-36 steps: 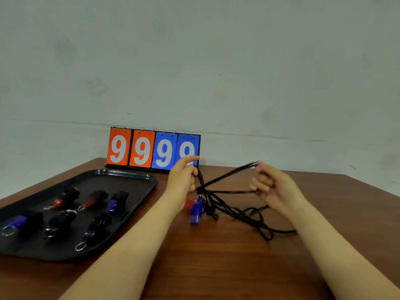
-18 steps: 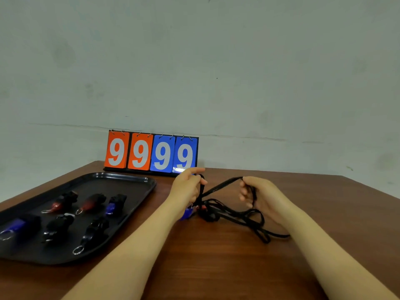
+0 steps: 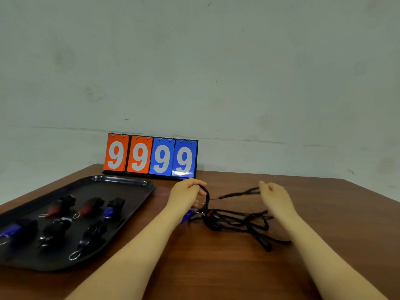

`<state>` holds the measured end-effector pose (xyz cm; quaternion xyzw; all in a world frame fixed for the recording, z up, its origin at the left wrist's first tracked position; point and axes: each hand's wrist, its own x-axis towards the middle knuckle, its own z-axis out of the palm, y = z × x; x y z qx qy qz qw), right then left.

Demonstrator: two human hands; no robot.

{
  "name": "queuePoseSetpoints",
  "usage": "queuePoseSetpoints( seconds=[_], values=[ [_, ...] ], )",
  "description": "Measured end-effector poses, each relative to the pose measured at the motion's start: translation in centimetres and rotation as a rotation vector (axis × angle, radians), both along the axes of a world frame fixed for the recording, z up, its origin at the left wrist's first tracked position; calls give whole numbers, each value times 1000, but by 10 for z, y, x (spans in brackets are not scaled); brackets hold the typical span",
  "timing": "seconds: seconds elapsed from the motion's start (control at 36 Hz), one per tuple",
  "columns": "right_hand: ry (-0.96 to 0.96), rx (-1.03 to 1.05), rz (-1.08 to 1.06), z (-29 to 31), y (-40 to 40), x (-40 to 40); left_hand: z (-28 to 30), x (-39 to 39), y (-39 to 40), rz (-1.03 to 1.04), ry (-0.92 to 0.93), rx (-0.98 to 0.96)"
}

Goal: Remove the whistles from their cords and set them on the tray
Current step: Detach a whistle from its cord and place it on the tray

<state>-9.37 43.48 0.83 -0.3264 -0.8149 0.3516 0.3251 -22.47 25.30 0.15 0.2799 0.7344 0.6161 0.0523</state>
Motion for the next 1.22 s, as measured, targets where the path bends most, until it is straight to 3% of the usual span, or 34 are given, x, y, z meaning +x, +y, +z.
queuePoseSetpoints(
  seconds=[0.06,0.17,0.22,0.31,0.39,0.64,0.83,1.03,1.14,1.22],
  values=[
    [-215,194,-57,-8,-1,-1,-3,-2,0,6,72,-81],
    [-444,469,-117,-13,-7,-4,-4,-1,1,-7,80,-94],
    [-376,589,-42,-13,-14,-6,-3,1,2,-20,66,-86],
    [-219,560,242,-15,-30,-13,-2,4,3,-54,51,-85],
    [-331,582,387,-21,-43,-25,-1,6,4,-87,42,-77],
    [-259,392,529,-16,-55,-31,1,8,7,-100,8,-42],
    [-265,410,546,-11,-55,-23,5,12,3,-155,-80,43],
    [23,236,587,2,-66,-10,7,17,0,-129,-12,89],
    [262,-101,667,9,-67,-4,5,22,3,-125,55,73],
    [428,-221,738,11,-65,-3,3,25,6,-126,59,45]
  ],
)
